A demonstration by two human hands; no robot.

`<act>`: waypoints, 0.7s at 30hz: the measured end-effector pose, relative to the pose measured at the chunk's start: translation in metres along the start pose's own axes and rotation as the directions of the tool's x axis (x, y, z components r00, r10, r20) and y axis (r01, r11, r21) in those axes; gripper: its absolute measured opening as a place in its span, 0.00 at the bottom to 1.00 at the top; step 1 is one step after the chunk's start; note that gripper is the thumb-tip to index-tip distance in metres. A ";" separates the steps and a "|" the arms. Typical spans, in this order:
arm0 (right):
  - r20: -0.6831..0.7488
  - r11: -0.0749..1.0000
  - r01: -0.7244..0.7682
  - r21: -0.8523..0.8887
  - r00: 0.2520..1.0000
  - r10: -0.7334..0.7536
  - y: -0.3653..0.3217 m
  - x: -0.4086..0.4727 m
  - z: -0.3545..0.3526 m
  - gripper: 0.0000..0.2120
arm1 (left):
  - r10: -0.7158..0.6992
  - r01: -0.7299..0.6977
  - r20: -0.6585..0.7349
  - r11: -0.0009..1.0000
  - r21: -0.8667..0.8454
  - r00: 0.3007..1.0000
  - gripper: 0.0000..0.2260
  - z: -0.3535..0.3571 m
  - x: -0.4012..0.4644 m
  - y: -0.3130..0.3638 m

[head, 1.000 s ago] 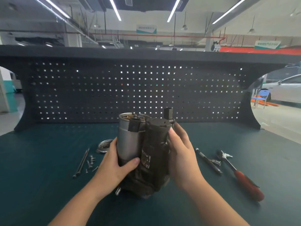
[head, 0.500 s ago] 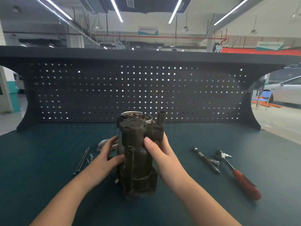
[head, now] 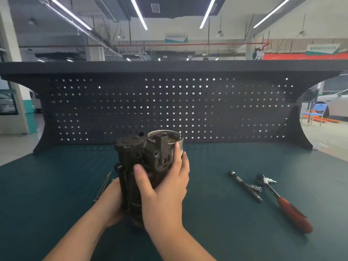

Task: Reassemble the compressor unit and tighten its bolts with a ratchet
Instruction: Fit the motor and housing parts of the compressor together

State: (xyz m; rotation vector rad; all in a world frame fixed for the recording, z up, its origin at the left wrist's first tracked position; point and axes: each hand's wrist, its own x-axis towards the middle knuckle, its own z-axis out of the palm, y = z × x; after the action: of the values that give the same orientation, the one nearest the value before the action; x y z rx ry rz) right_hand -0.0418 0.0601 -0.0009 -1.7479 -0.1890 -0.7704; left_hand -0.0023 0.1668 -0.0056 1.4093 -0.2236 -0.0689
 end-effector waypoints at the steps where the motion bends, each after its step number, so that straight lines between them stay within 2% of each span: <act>1: -0.026 0.999 0.000 -0.034 1.000 -0.001 -0.001 -0.001 0.004 0.41 | -0.009 0.009 0.012 0.999 -0.034 1.000 0.15 0.001 0.000 -0.001; 5: -0.121 0.998 0.007 -0.068 0.993 -0.015 -0.003 0.002 0.010 0.47 | -0.023 0.026 0.013 0.970 -0.243 1.000 0.17 0.003 0.003 -0.005; 8: -0.126 0.997 0.058 -0.057 0.990 -0.065 -0.001 0.007 0.008 0.47 | -0.027 0.028 0.007 0.960 -0.279 1.000 0.18 0.004 0.007 -0.009; 13: -0.049 0.981 0.111 0.160 0.993 -0.105 0.011 0.020 -0.002 0.39 | 0.011 -0.006 0.013 0.953 -0.303 1.000 0.15 0.012 0.011 -0.015; 17: -0.016 0.961 0.079 0.266 0.997 -0.078 0.022 0.031 -0.012 0.31 | 0.033 -0.041 -0.028 0.940 -0.340 0.999 0.15 0.024 0.015 -0.021; 20: 0.067 0.912 0.046 0.408 0.995 -0.080 0.033 0.042 -0.020 0.30 | 0.082 -0.101 -0.067 0.933 -0.346 0.994 0.16 0.036 0.017 -0.023; 21: 0.101 0.893 0.036 0.448 0.991 -0.091 0.037 0.045 -0.023 0.31 | 0.105 -0.125 -0.077 0.929 -0.349 0.992 0.19 0.040 0.017 -0.022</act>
State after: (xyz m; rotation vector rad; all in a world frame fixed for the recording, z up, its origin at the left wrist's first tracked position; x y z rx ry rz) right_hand 0.0020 0.0155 -0.0022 -1.3523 -0.4705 -0.6101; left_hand 0.0081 0.1219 -0.0195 1.0353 -0.2337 0.0275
